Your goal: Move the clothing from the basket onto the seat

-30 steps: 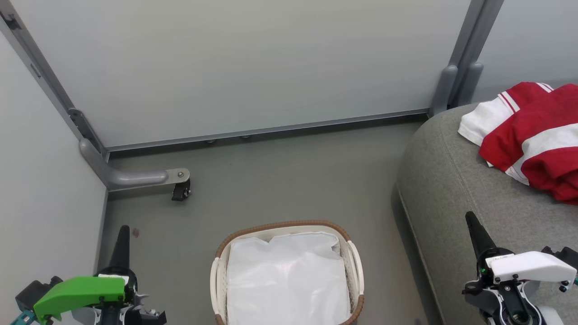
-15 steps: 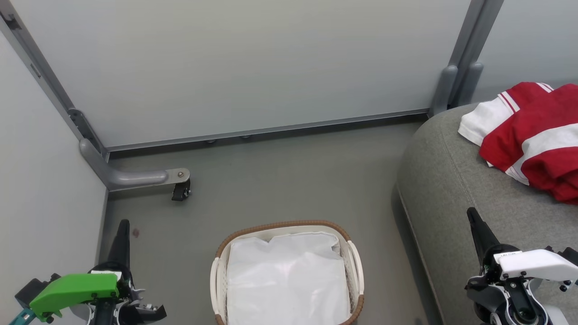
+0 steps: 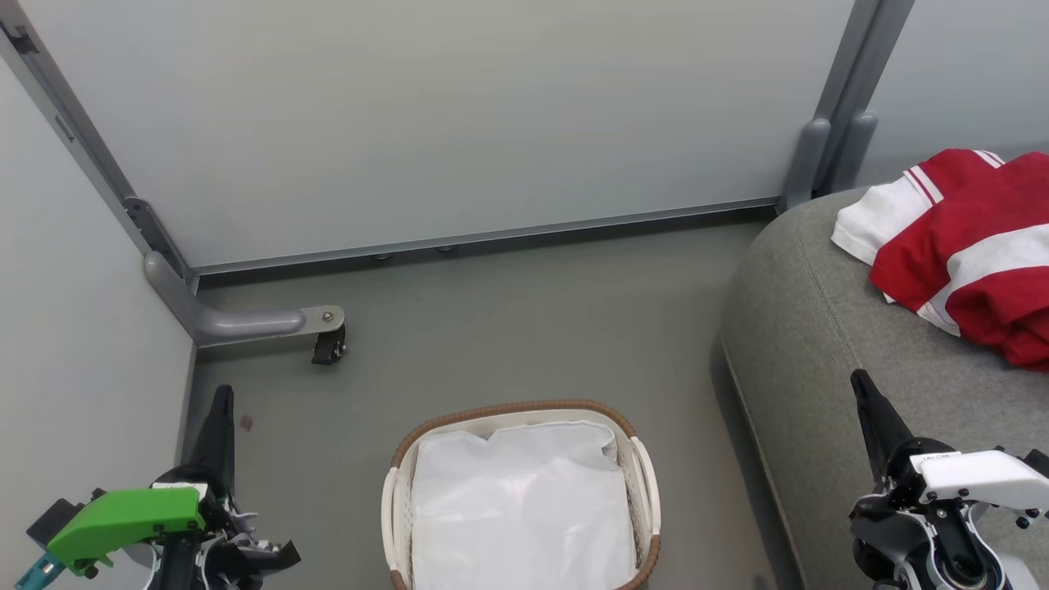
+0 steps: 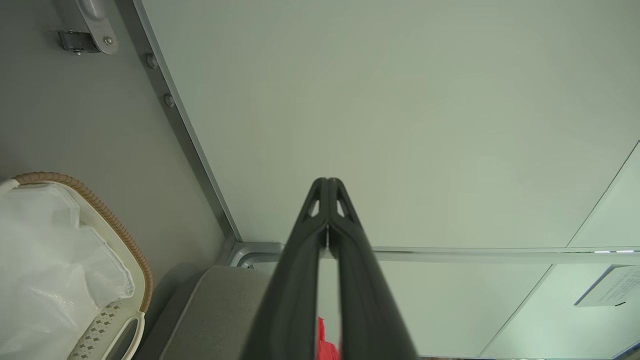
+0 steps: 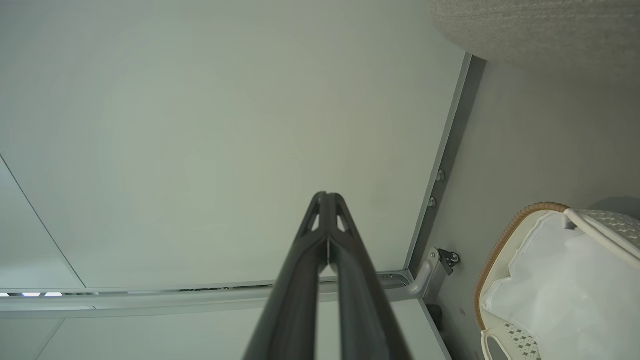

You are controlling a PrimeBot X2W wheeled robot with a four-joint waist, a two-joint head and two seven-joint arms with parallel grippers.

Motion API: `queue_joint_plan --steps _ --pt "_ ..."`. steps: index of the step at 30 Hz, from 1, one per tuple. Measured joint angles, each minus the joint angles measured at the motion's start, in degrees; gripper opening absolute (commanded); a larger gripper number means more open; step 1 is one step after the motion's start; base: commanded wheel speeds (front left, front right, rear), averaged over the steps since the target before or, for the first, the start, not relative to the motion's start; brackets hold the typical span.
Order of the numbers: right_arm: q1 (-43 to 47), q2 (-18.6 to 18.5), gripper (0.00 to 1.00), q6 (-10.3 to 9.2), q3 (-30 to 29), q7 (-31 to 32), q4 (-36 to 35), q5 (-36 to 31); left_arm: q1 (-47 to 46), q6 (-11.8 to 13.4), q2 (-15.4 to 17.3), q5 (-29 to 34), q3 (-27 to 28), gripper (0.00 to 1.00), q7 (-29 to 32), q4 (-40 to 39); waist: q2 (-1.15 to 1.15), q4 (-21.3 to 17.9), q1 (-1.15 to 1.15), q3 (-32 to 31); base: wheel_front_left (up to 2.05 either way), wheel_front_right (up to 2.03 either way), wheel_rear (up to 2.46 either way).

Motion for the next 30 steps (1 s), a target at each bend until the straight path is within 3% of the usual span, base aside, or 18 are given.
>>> queue_joint_plan --steps 30 --pt "-0.03 -0.01 0.0 0.0 -0.12 0.35 -0.16 1.16 -0.24 0.0 0.01 -1.23 0.09 0.0 0.2 -0.18 0.0 0.0 0.0 0.0 0.0 0.0 0.0"
